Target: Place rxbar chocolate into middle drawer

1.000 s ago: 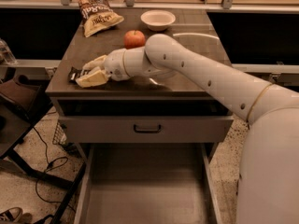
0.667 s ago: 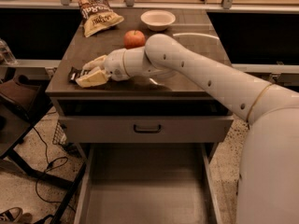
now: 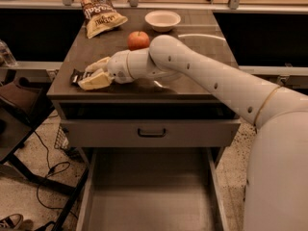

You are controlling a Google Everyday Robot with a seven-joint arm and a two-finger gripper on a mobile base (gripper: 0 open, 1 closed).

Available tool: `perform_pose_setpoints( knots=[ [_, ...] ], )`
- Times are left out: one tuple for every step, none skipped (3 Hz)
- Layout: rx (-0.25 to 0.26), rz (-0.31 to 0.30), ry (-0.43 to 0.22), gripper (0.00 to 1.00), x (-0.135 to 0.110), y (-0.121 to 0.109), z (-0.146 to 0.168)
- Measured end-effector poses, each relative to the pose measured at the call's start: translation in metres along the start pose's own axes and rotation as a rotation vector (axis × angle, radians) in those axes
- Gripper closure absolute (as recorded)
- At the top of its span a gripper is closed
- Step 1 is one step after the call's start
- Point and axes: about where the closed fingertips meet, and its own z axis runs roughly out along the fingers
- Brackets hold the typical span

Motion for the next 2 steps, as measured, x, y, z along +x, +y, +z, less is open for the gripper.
perform_pose_setpoints(
  knots=[
    [0.0,0.0,0.0,1.0,-0.0002,0.0001,0.0001],
    [0.0,0.0,0.0,1.0,-0.0002,0.0002,0.0002]
  ],
)
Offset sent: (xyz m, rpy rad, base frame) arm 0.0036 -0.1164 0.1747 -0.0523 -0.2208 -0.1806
